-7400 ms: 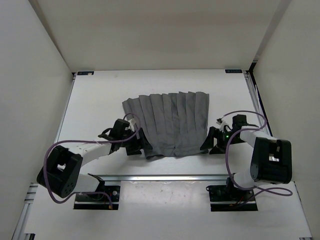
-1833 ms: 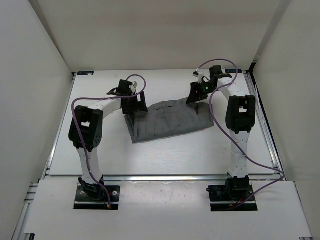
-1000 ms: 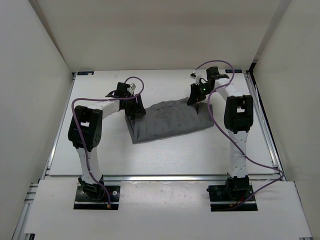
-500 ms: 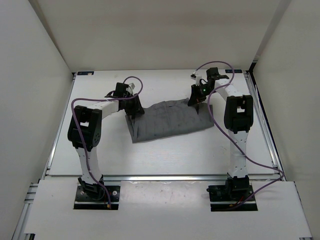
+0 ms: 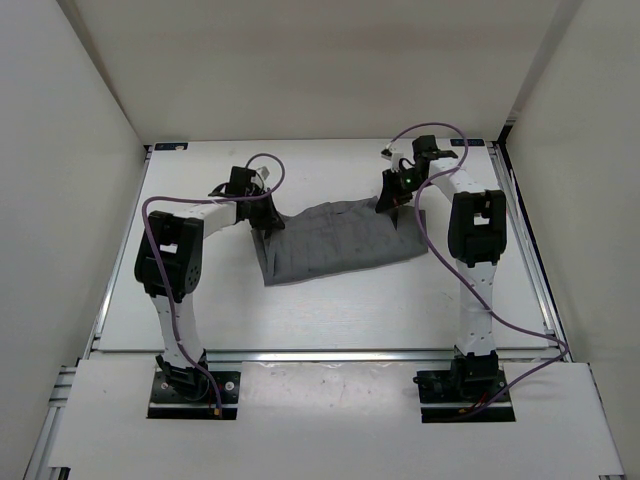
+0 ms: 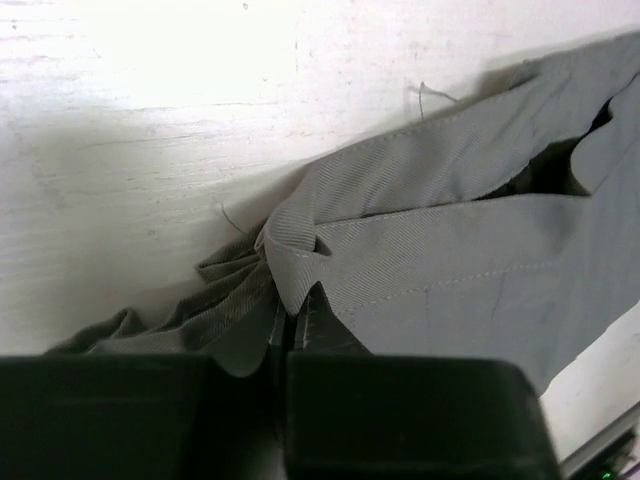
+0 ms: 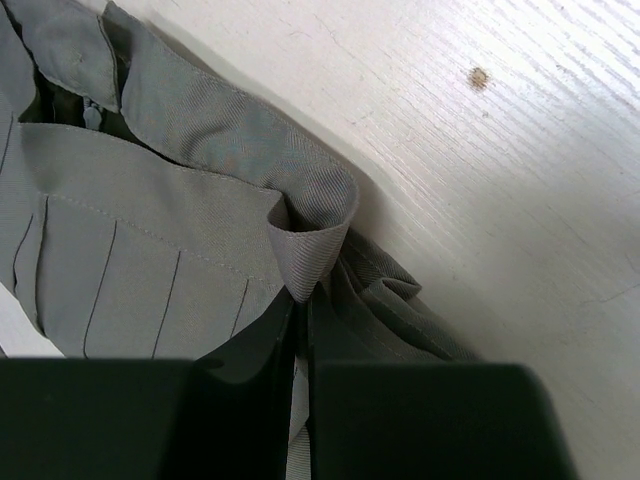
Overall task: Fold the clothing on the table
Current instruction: Fold the skirt
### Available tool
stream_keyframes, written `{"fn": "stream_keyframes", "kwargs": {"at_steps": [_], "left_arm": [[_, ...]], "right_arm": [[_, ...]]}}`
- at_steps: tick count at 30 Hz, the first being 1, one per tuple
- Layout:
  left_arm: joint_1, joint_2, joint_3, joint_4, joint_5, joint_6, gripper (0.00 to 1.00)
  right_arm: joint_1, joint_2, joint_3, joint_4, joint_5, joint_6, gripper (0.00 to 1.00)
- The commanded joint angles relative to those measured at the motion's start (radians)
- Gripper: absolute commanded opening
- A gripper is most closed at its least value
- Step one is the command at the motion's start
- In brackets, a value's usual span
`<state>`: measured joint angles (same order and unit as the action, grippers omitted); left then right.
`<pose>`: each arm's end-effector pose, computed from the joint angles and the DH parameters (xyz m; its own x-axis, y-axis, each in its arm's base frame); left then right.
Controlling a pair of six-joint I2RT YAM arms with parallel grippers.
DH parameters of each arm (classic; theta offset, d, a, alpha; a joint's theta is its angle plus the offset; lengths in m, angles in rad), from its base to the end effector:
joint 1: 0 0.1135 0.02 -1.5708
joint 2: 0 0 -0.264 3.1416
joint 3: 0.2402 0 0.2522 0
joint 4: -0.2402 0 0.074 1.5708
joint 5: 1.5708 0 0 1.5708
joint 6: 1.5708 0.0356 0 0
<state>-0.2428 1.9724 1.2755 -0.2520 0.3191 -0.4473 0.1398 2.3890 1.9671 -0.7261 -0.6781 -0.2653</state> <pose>0.3976 -0.1100 0.1577 -0.8868 -0.2035 -0.4150 0.0245 0.8759 -0.4819 0.4945 0.0921 0.1556 -0.7762 -0.3154 -0.5460 -0.5875 0.6763 0.4445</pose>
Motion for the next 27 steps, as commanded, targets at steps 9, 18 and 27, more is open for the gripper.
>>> {"fn": "stream_keyframes", "kwargs": {"at_steps": [9, 18, 27], "left_arm": [[-0.004, -0.112, 0.050, 0.017, 0.049, 0.030, 0.00], [-0.067, -0.196, 0.021, 0.019, 0.041, 0.005, 0.11], [-0.084, -0.279, -0.123, 0.082, 0.043, -0.013, 0.31]], "right_arm": [[-0.052, -0.183, -0.048, 0.021, -0.035, 0.026, 0.00], [-0.117, -0.395, -0.305, 0.034, -0.086, 0.040, 0.00], [-0.138, -0.493, -0.427, 0.047, -0.077, 0.023, 0.00]]}}
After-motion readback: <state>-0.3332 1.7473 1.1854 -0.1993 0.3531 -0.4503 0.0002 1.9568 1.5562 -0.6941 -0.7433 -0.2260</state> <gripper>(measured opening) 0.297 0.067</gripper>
